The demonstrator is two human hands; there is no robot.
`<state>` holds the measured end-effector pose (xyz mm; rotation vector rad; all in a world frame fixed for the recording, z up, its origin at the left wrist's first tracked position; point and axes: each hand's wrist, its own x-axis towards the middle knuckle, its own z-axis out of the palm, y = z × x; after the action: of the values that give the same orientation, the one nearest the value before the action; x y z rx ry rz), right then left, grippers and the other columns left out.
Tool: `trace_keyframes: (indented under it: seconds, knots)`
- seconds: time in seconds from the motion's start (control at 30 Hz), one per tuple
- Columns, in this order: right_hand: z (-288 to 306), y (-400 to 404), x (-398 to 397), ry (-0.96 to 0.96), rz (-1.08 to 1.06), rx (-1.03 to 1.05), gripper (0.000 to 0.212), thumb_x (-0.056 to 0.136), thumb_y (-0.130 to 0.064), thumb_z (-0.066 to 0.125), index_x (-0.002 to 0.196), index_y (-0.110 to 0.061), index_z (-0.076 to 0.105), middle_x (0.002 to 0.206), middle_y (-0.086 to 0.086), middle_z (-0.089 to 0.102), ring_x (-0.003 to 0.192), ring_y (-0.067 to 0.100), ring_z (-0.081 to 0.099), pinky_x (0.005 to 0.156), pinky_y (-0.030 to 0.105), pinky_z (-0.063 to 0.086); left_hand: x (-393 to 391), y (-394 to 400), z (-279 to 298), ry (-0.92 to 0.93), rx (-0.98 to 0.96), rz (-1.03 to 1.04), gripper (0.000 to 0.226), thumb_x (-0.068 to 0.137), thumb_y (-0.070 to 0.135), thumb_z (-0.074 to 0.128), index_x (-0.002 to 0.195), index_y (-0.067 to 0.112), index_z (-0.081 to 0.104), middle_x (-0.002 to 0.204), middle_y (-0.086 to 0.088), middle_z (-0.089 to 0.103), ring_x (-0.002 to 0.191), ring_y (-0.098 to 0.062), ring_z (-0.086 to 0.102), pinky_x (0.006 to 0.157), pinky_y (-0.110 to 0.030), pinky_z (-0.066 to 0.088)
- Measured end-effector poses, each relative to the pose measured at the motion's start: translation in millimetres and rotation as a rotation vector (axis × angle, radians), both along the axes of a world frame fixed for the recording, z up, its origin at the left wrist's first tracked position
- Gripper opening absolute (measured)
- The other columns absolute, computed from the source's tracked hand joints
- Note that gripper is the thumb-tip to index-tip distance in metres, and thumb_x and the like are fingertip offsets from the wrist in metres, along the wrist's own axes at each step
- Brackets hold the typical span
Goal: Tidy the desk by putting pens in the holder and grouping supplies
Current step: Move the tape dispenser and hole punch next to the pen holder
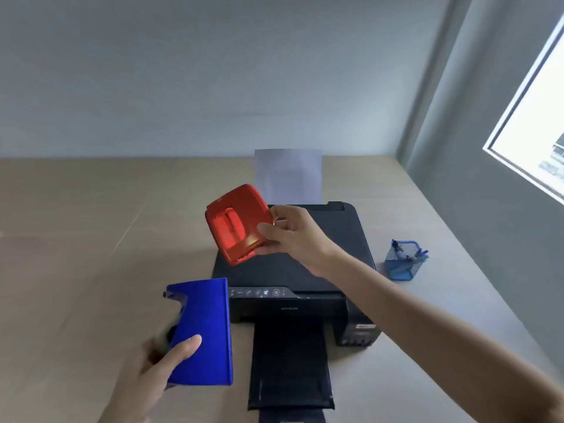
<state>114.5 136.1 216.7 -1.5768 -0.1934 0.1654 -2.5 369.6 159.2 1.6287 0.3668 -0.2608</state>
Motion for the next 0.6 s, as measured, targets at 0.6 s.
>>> trace_keyframes:
  seconds: [0.6]
  knots:
    - [-110,-402,-128,0.312,-0.621,-0.003,0.011,0.089,0.000,0.055,0.089,0.011,0.055,0.077,0.023,0.065,0.062,0.029,0.070,0.059,0.027,0.062,19,-389,-91,0.157,0.244,-0.532,0.034,0.057,0.042,0.076,0.081,0.019,0.066,0.084,-0.004,0.075,0.082,-0.022,0.070,0.069,-0.038,0.059]
